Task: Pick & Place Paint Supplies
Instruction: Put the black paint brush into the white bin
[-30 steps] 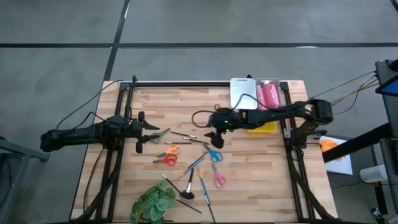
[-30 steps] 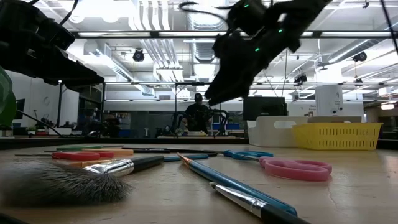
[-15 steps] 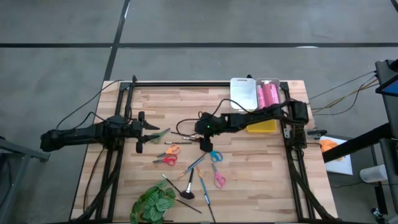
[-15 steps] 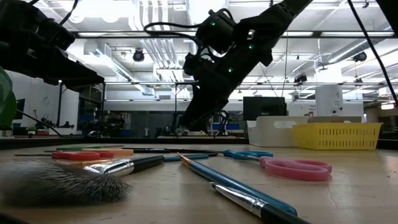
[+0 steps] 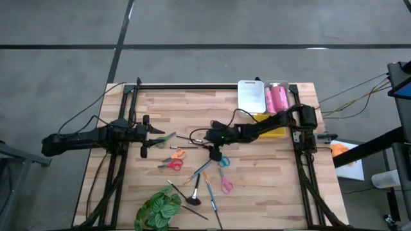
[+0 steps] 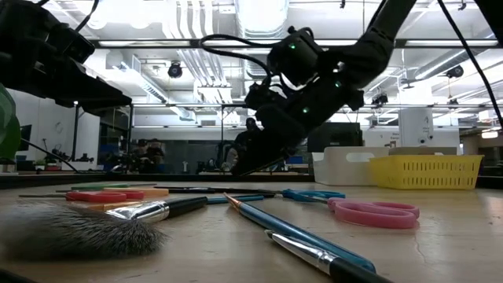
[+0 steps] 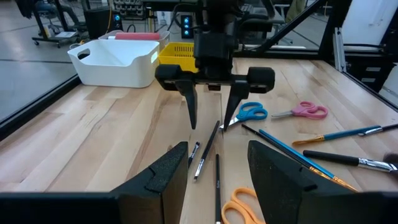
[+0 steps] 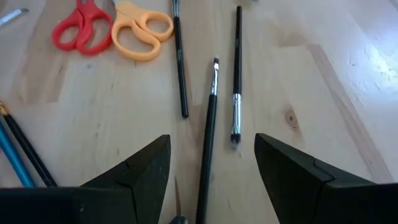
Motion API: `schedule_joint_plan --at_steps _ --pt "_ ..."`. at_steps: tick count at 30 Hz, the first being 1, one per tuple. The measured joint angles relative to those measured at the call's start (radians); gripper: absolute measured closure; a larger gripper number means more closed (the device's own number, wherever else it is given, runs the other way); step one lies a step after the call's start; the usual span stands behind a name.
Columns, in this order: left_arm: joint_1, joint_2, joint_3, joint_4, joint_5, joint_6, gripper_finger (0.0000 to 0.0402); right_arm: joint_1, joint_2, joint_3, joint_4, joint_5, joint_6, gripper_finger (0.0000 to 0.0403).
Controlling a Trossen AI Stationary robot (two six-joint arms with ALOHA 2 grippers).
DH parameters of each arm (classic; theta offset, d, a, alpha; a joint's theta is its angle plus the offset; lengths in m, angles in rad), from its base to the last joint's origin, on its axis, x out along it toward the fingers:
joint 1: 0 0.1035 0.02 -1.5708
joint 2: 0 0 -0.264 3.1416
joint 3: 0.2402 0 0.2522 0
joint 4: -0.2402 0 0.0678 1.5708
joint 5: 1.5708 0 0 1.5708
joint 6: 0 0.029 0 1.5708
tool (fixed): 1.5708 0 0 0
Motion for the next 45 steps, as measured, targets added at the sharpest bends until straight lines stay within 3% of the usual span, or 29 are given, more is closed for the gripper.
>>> schedule_joint_plan --at_steps 8,30,45 --pt "0.000 0.000 0.000 0.000 0.000 0.000 0.0232 0.023 0.001 -0.023 0.013 0.098 -0.007 0.0172" --pt "0.000 0.000 0.000 0.000 0.000 0.000 0.0232 0.026 0.019 -0.014 -0.068 0.069 0.000 0.0172" --pt "0.000 0.000 0.000 0.000 0.000 0.000 0.0232 0.037 0.091 0.120 -0.220 0.103 0.021 0.0188"
